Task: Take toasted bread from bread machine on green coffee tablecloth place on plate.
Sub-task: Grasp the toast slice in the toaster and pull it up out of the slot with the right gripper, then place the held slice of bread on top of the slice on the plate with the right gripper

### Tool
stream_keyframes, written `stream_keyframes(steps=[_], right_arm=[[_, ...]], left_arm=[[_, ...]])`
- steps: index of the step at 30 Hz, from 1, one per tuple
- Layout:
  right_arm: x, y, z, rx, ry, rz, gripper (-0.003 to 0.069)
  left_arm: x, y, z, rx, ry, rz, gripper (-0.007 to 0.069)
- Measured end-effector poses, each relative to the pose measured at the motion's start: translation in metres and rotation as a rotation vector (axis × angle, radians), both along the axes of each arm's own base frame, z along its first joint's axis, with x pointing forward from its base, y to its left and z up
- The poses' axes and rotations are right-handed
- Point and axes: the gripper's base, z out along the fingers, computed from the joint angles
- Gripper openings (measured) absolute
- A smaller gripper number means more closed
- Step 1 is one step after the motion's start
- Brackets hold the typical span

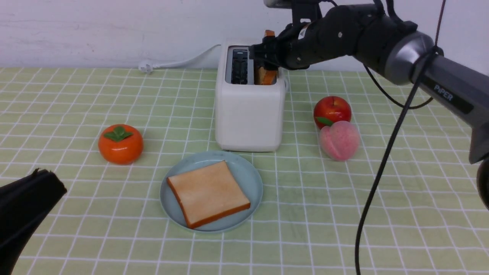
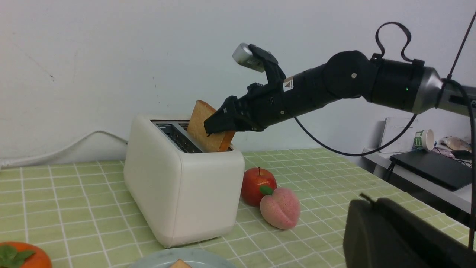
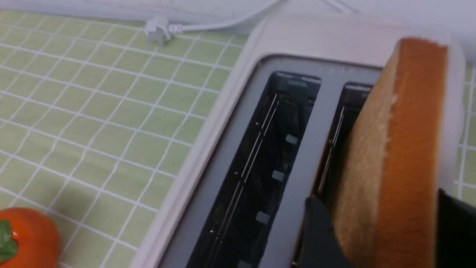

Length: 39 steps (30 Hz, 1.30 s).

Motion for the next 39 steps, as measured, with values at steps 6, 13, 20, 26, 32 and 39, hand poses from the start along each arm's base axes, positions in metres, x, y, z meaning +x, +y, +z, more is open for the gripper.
stream_keyframes(steps=[6, 13, 20, 26, 32, 39], right_arm=[[0.002, 0.0, 0.003, 0.007, -0.043, -0.007, 0.0132], [-0.009, -0.004, 0.034, 0.025, -0.096, -0.008, 0.0113], [-0.075, -0.03, 0.14, 0.057, -0.176, 0.021, 0.0113], [-0.136, -0.049, 0.161, -0.058, -0.021, 0.137, 0.0113], [-0.18, -0.047, 0.116, 0.002, 0.186, 0.315, 0.0113], [-0.189, -0.023, 0.057, 0.213, 0.314, 0.497, 0.0113]], left_arm=[[0.0, 0.0, 0.0, 0.0, 0.0, 0.0, -0.0013], [0.0, 0.0, 0.0, 0.0, 0.0, 0.0, -0.0013], [0.0, 0.0, 0.0, -0.001, -0.001, 0.005, -0.0013], [-0.001, -0.001, -0.001, 0.006, -0.001, -0.016, -0.0013], [-0.009, 0.0, -0.019, 0.013, 0.003, -0.028, -0.0013], [-0.013, 0.002, -0.041, 0.018, 0.02, -0.028, -0.0009]])
